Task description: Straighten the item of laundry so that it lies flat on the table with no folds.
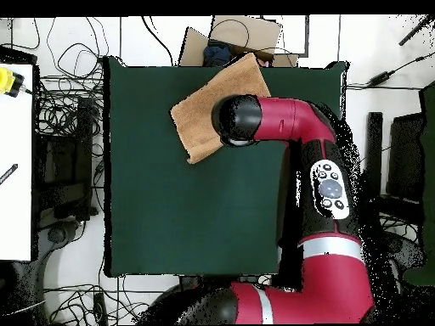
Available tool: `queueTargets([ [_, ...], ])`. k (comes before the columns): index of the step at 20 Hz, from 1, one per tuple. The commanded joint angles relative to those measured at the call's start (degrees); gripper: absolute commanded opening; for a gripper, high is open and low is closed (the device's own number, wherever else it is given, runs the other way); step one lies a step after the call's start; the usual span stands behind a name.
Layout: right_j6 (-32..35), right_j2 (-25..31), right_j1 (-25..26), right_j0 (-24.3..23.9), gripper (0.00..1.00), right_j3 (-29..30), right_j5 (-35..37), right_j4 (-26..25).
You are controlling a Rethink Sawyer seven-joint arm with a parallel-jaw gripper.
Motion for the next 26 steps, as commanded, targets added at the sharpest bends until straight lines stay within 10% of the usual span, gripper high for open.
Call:
queueTargets([
  [1, -0.93, -0.07, 8.53, -0.61, 1.0, 1.87, -1.72, -4.83],
  [15, 36.72, -15.12, 18.49, 7.75, 1.0, -2.77, -0.01, 9.23],
  [26, 53.3, -24.96, 20.97, 13.92, 1.0, -9.35, 8.9, 18.98],
])
